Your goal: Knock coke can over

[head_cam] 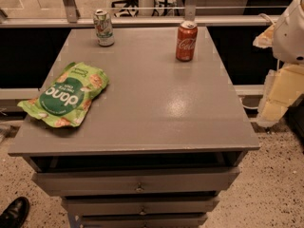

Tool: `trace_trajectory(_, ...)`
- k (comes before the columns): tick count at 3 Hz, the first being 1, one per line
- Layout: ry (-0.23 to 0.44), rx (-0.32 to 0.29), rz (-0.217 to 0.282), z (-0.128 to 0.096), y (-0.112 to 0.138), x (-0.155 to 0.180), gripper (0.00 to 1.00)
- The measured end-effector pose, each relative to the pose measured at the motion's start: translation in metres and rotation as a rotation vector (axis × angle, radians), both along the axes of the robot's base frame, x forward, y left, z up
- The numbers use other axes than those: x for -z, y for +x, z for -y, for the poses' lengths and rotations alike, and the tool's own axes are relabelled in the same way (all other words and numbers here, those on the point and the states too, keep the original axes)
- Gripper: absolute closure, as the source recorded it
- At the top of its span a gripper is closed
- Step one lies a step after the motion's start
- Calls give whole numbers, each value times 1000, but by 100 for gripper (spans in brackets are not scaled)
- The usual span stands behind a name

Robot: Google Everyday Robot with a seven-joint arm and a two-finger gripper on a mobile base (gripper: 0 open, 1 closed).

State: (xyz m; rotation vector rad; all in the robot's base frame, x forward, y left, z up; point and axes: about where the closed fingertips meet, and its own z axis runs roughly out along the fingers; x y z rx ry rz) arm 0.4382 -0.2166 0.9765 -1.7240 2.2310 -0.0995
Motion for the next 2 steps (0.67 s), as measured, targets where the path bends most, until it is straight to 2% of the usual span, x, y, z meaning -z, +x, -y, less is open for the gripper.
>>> trace_trajectory(1, 10, 0, 6, 0, 4, 1, 0)
trace_trajectory(2, 71, 1, 36, -3, 26, 6, 0)
